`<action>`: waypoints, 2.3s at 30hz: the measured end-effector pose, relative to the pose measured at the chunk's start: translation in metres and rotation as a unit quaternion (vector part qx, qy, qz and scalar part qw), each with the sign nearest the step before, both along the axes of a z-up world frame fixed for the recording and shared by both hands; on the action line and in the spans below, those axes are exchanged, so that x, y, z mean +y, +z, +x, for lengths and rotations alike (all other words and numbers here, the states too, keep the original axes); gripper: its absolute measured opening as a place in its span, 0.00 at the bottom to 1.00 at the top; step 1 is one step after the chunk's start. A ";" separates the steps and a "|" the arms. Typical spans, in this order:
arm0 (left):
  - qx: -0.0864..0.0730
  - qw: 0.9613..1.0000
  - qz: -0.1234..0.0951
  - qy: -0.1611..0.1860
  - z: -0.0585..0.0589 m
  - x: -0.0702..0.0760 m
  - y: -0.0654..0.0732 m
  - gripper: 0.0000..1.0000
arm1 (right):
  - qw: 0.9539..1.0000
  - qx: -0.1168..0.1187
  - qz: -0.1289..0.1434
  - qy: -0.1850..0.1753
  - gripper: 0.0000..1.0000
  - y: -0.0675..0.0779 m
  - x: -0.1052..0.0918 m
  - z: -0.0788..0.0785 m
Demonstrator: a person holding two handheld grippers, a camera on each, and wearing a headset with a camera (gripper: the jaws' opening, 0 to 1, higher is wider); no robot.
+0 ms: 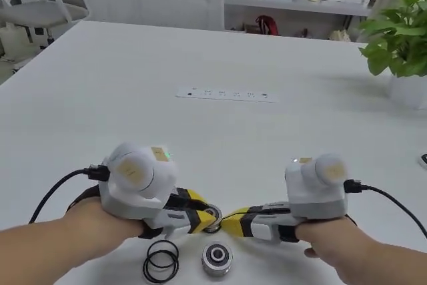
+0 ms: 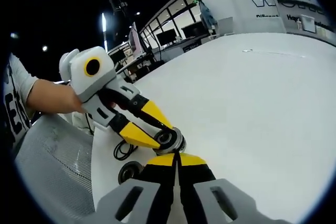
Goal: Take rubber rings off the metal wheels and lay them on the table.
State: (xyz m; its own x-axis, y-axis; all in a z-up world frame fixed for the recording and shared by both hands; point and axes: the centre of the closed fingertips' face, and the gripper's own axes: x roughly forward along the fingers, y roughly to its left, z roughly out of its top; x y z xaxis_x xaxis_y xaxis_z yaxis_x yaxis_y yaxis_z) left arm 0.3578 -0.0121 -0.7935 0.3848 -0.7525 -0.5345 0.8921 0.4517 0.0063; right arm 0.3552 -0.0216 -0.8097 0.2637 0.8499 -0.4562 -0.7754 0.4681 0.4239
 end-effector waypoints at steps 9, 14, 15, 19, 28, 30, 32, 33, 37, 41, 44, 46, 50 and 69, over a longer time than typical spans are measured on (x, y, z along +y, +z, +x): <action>-0.004 1.000 0.005 0.003 -0.001 0.001 0.000 0.13 | 0.999 0.020 0.026 -0.027 0.00 0.007 -0.002 0.004; -0.005 1.000 0.007 0.001 -0.001 0.001 0.000 0.13 | 0.997 0.038 0.047 -0.045 0.00 0.012 -0.004 0.005; -0.005 1.000 0.008 0.001 -0.001 0.001 0.000 0.13 | 0.997 0.038 0.048 -0.045 0.00 0.012 -0.004 0.005; -0.004 1.000 0.007 0.002 0.000 0.001 0.000 0.12 | 0.996 0.051 0.058 -0.053 0.00 0.014 -0.003 0.006; -0.003 1.000 0.012 0.004 0.000 0.001 0.000 0.12 | 0.993 0.075 0.072 -0.062 0.00 0.016 0.000 0.005; -0.004 1.000 0.015 0.003 0.000 0.000 0.000 0.12 | 0.993 0.077 0.071 -0.061 0.00 0.016 0.000 0.004; -0.004 1.000 0.017 0.002 0.000 0.000 0.000 0.12 | 0.993 0.078 0.071 -0.060 0.00 0.018 0.001 0.003; -0.004 1.000 0.017 0.001 0.000 0.000 0.000 0.12 | 0.993 0.078 0.071 -0.060 0.00 0.018 0.001 0.003; -0.005 1.000 0.015 0.001 0.000 0.000 0.000 0.12 | 0.992 0.081 0.072 -0.059 0.00 0.018 0.001 0.003; -0.005 1.000 0.015 0.000 0.000 0.001 0.000 0.12 | 0.992 0.084 0.074 -0.058 0.00 0.019 0.003 0.002; -0.005 1.000 0.015 -0.001 0.000 0.000 0.000 0.12 | 0.992 0.085 0.077 -0.055 0.00 0.021 0.004 0.001; -0.005 1.000 0.014 -0.001 0.000 0.000 0.000 0.12 | 0.992 0.084 0.077 -0.052 0.00 0.021 0.006 0.000; -0.006 1.000 0.013 -0.001 0.000 0.000 0.000 0.12 | 0.993 0.079 0.078 -0.046 0.00 0.024 0.009 -0.001; -0.007 1.000 0.009 0.004 0.000 0.001 0.000 0.12 | 0.991 0.083 0.101 -0.039 0.00 0.033 0.014 -0.006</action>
State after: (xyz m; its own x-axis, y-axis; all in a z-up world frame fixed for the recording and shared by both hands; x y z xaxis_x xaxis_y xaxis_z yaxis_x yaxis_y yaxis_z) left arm 0.3575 -0.0116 -0.7933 0.3982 -0.7391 -0.5433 0.8882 0.4586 0.0273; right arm 0.3493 -0.0078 -0.7766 0.2684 0.9079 -0.3219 -0.6519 0.4172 0.6332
